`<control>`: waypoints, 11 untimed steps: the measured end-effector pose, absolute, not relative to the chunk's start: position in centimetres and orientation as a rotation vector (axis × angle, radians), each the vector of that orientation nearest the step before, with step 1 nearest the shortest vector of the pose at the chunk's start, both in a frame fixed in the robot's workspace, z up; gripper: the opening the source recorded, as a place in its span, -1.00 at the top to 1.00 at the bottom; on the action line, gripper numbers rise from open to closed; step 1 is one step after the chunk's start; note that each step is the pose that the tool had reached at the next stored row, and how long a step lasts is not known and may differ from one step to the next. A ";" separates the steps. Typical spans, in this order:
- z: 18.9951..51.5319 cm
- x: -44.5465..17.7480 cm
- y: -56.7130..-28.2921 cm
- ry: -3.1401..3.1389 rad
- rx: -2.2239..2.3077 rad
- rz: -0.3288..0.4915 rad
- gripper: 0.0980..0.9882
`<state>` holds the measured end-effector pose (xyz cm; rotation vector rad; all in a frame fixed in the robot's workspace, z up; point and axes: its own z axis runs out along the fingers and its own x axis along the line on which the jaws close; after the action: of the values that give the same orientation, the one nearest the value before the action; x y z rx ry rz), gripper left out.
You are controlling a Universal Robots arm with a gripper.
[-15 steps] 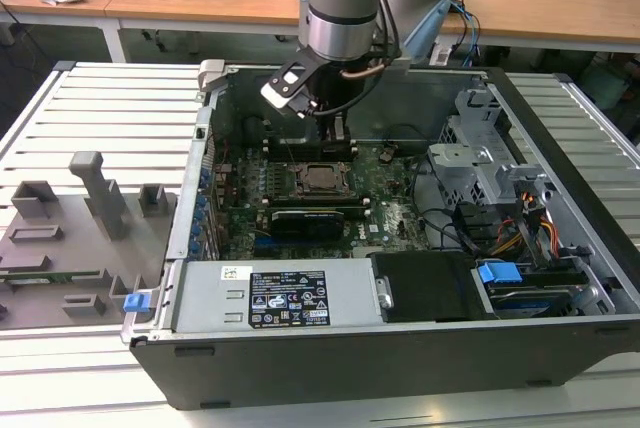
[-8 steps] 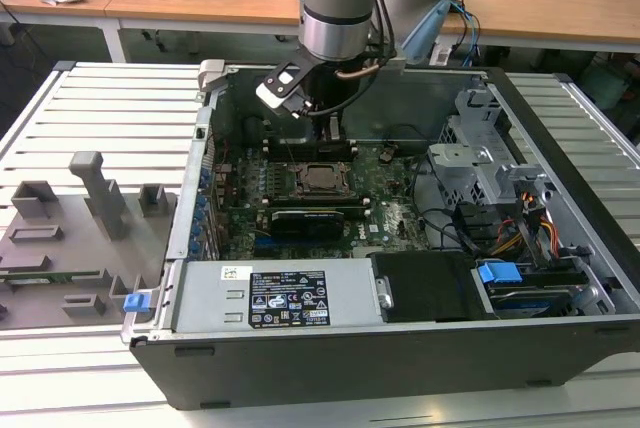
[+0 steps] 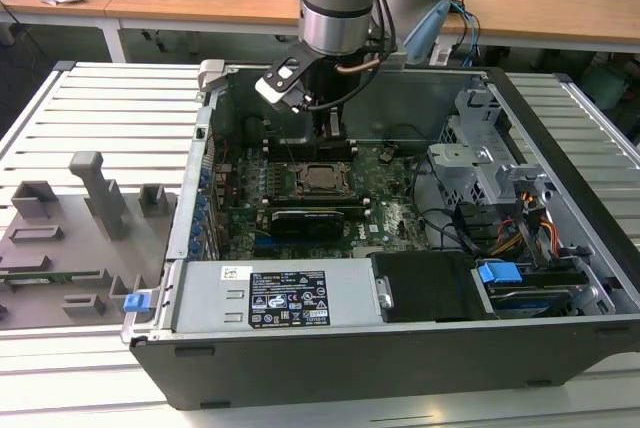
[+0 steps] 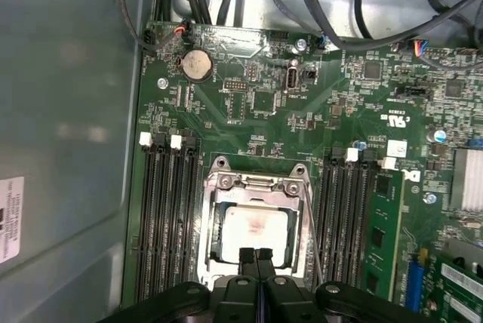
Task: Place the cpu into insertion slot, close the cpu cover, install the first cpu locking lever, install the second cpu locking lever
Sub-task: 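Install the first cpu locking lever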
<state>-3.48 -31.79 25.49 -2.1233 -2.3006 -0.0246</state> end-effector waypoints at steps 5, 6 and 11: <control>27.0 -3.5 -31.8 -2.302 -2.124 -0.022 0.98; 27.3 -3.5 -31.8 -2.302 -2.124 -0.021 0.98; 28.1 -3.5 -31.8 -2.337 -2.094 -0.013 0.98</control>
<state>-3.48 -31.79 28.06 -2.0935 -2.3367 -0.0132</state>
